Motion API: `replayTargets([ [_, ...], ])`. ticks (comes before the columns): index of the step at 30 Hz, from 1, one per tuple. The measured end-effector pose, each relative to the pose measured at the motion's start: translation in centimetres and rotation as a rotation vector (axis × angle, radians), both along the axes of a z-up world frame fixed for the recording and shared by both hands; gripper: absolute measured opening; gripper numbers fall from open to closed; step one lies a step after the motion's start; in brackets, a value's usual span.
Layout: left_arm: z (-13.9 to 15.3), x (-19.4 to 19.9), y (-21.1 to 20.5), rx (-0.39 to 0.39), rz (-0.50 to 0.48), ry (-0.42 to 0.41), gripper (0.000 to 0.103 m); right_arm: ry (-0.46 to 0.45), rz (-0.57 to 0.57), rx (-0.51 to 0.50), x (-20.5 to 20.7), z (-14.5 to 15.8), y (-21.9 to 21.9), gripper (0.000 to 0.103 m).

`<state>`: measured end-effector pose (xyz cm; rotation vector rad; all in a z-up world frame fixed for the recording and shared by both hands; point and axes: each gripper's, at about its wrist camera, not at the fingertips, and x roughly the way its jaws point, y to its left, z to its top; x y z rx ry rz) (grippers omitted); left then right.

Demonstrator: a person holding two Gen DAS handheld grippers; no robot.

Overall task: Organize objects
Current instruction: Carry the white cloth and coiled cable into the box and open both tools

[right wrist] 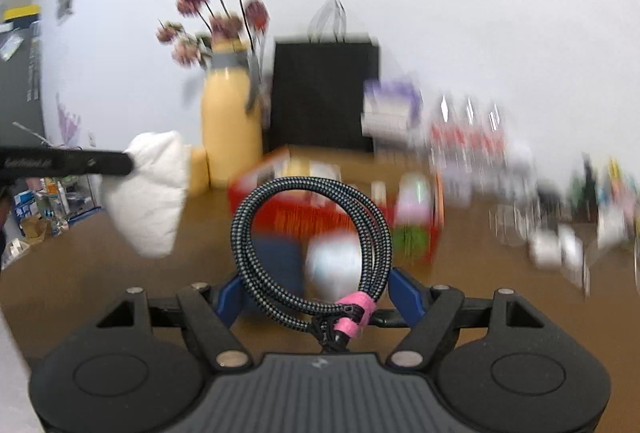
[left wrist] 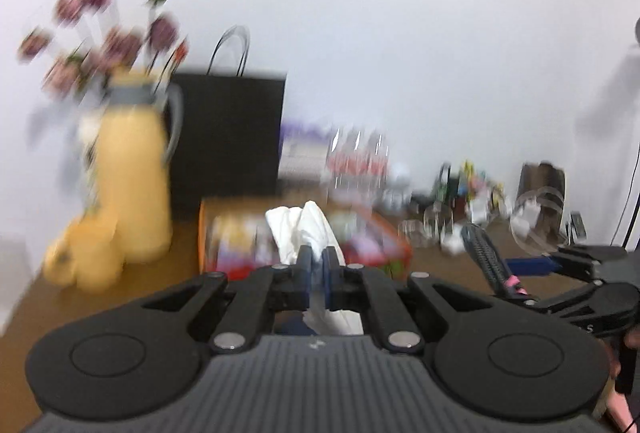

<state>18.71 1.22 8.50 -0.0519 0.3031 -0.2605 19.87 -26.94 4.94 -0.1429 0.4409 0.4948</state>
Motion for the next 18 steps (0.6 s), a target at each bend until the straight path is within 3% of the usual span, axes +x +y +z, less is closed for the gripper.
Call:
replayTargets([
  [2,1.1,4.5,0.2,0.009,-0.048,-0.023,0.006,-0.007,0.032,0.002,5.1,2.4,1.2,0.074],
  [5,0.8,12.4,0.1,0.017,-0.033,0.058,0.006,0.100,0.048,-0.005,14.7,3.9,3.4,0.074],
  [8,-1.6,20.1,0.1,-0.008,-0.008,0.194,0.006,0.208,-0.007,-0.134,24.3,1.9,6.9,0.074],
  [11,-5.5,26.1,-0.1,-0.012,0.030,0.339,0.006,0.296,-0.087,-0.283,31.4,-2.5,9.9,0.074],
  [14,-9.8,29.9,0.1,-0.015,0.064,0.475,0.007,0.429,-0.127,-0.343,35.2,-6.8,11.1,0.074],
  [17,-11.8,30.4,0.6,-0.056,0.049,0.512,0.012,0.505,-0.086,-0.269,35.7,-7.7,10.9,0.076],
  [18,-12.0,30.3,0.6,-0.059,0.033,0.511,0.019,0.534,-0.052,-0.242,35.6,-7.6,10.7,0.080],
])
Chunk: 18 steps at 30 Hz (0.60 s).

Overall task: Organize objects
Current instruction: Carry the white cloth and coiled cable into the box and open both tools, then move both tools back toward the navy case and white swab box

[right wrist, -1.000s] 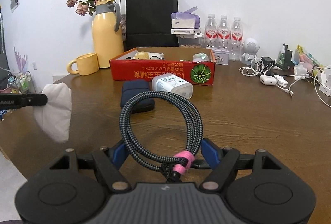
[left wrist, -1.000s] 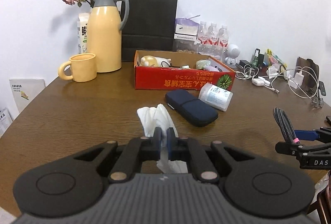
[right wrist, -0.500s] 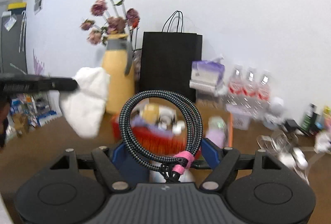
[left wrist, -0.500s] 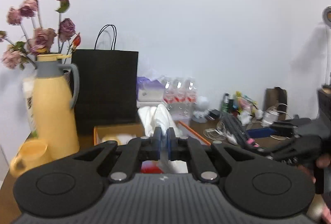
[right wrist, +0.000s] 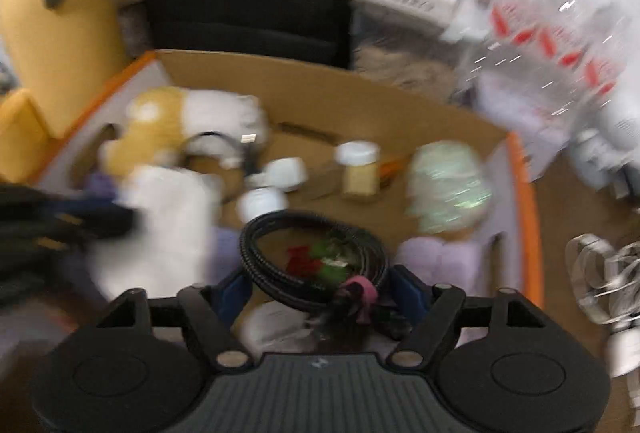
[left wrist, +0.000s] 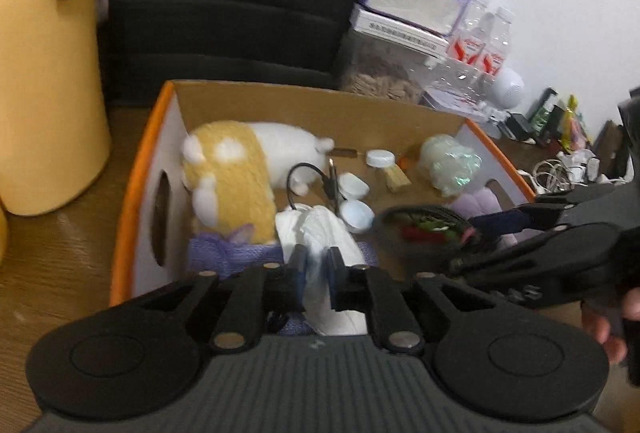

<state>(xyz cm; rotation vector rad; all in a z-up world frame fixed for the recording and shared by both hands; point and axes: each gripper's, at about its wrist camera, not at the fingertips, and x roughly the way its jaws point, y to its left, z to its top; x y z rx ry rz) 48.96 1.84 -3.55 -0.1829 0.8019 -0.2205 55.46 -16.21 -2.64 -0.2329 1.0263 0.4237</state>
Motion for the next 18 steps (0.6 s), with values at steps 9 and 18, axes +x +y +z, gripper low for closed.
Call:
replayTargets([
  [9,7.6,-6.3,-1.2,0.121,-0.012,-0.153,0.049,-0.107,-0.026,0.098,-4.8,8.3,-3.6,0.080],
  [18,9.9,-23.1,-3.2,0.150,-0.011,-0.357,0.086,-0.441,0.016,0.250,-21.9,13.2,-7.0,0.092],
])
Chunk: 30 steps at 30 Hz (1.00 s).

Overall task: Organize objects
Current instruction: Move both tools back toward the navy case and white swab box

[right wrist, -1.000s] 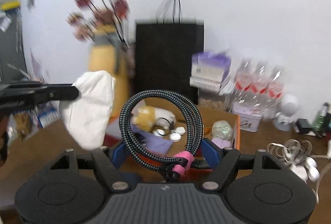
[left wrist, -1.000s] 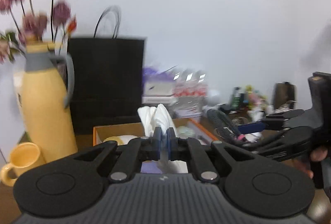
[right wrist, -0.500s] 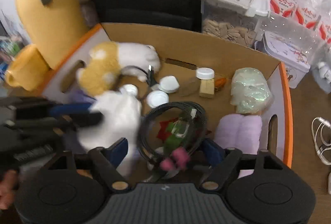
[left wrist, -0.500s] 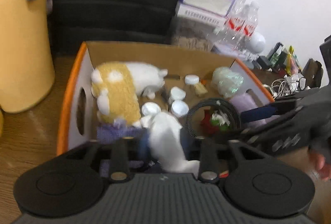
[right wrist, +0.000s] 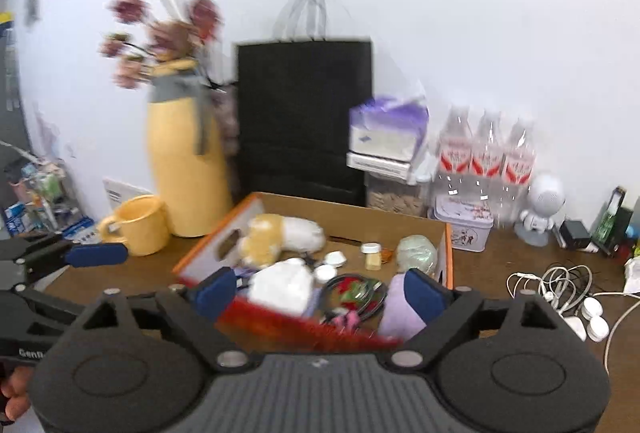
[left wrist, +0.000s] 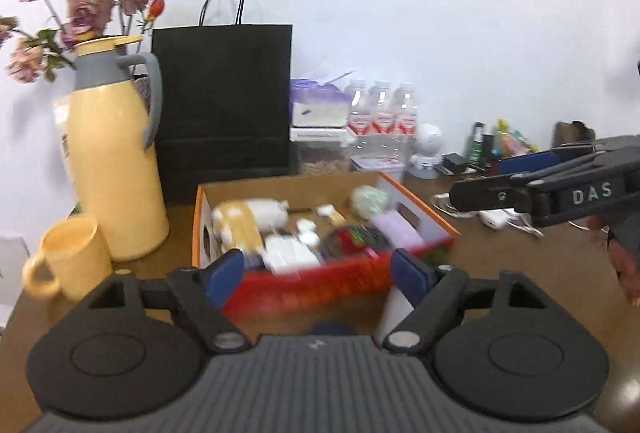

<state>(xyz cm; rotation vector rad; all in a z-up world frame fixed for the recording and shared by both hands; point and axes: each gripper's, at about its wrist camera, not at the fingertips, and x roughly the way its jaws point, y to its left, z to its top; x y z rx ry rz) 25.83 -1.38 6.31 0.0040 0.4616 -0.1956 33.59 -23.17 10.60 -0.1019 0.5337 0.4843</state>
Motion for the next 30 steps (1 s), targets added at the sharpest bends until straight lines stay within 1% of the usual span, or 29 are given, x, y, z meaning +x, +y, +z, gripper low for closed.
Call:
replayTargets([
  [2,-1.2,-3.6,-0.4,-0.014,0.022,-0.007,0.092,-0.042,0.016,0.024,-4.3,-0.8,-0.6,0.094],
  [3,-2.0,-5.3,-0.6,-0.022,0.038,-0.009,0.095,-0.058,0.020,0.042,-6.0,-1.5,-1.0,0.096],
  [4,-2.7,-6.5,-0.8,-0.022,0.046,-0.010,0.096,-0.071,0.023,0.060,-8.2,-2.2,-1.5,0.097],
  [5,-3.5,-7.8,-1.0,-0.019,0.052,-0.011,0.100,-0.076,0.016,0.070,-9.7,-3.0,-1.7,0.097],
  [7,-5.0,-9.4,-1.2,-0.016,0.072,0.010,0.101,-0.071,-0.007,0.102,-12.4,-4.9,-2.5,0.103],
  [9,-6.3,-10.2,-1.3,-0.015,0.097,0.034,0.101,-0.038,-0.050,0.129,-13.6,-6.9,-3.3,0.103],
  [12,-8.3,-10.8,-1.0,-0.020,0.132,0.062,0.101,0.038,-0.124,0.153,-14.2,-9.6,-3.9,0.103],
  [15,-9.9,-11.4,-0.8,-0.001,0.167,0.066,0.101,0.055,-0.161,0.156,-14.6,-11.2,-4.5,0.103],
  [17,-10.5,-11.6,-0.7,-0.009,0.180,0.063,0.101,0.070,-0.206,0.153,-14.4,-11.8,-4.9,0.103],
  [20,-10.9,-12.1,-0.3,-0.037,0.165,0.047,0.103,0.095,-0.264,0.144,-13.8,-12.6,-5.3,0.103],
  [23,-11.0,-12.0,-0.1,-0.042,0.160,0.045,0.103,0.108,-0.304,0.127,-13.4,-12.9,-5.7,0.103],
  [27,-10.6,-11.4,0.0,-0.037,0.151,0.037,0.103,0.094,-0.319,0.144,-13.4,-12.8,-6.1,0.103],
  [30,-10.2,-11.1,0.0,-0.042,0.152,0.028,0.103,0.089,-0.311,0.134,-13.2,-12.6,-5.7,0.103],
])
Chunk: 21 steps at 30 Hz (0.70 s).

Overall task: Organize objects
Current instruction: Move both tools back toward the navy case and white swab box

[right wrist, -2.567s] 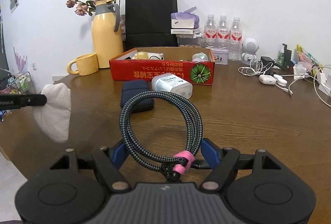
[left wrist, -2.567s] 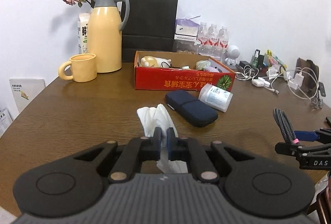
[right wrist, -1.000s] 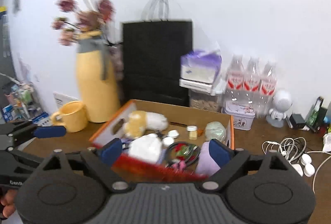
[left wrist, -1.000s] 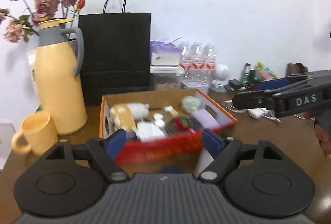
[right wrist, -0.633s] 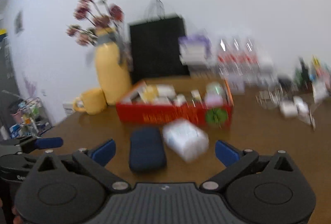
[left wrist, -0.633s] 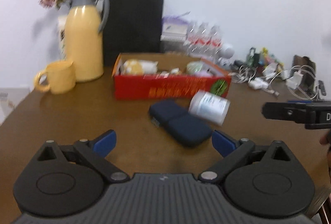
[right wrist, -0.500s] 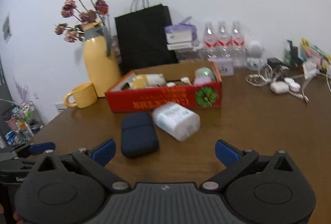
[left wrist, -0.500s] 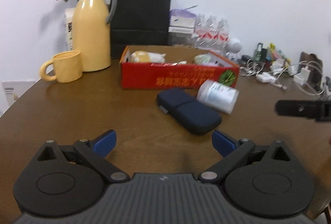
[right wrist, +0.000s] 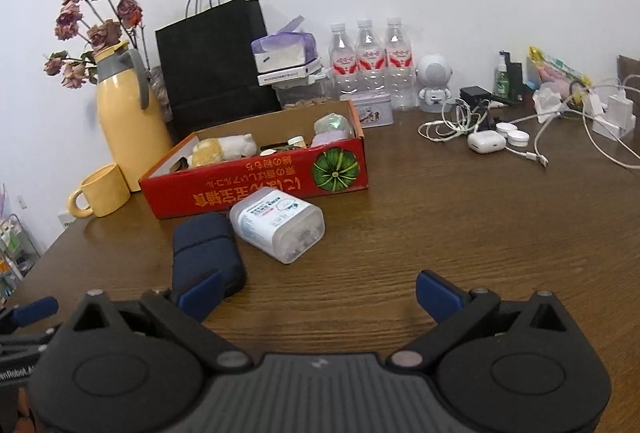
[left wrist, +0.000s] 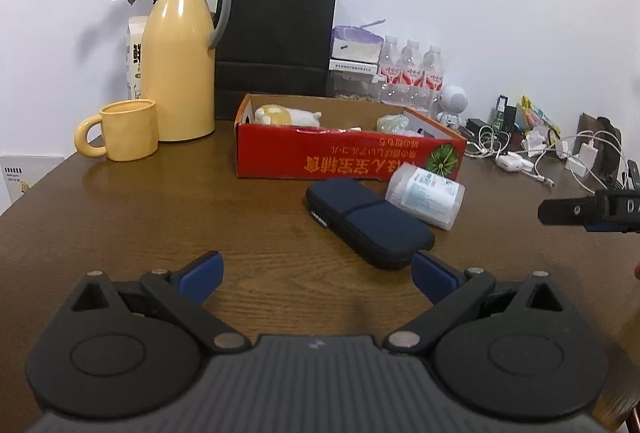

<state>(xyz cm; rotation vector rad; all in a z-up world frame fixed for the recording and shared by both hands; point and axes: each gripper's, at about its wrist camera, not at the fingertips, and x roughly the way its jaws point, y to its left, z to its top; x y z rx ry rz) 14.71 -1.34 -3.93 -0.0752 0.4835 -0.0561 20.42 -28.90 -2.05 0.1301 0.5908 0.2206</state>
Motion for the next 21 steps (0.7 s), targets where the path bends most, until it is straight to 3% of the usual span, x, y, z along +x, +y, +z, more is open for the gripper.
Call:
replayTargets([
  [21,-0.27,1.04,-0.82,0.019,-0.024,0.019,0.103,0.012,0.010,-0.018,0.91,-0.40,0.56,0.103],
])
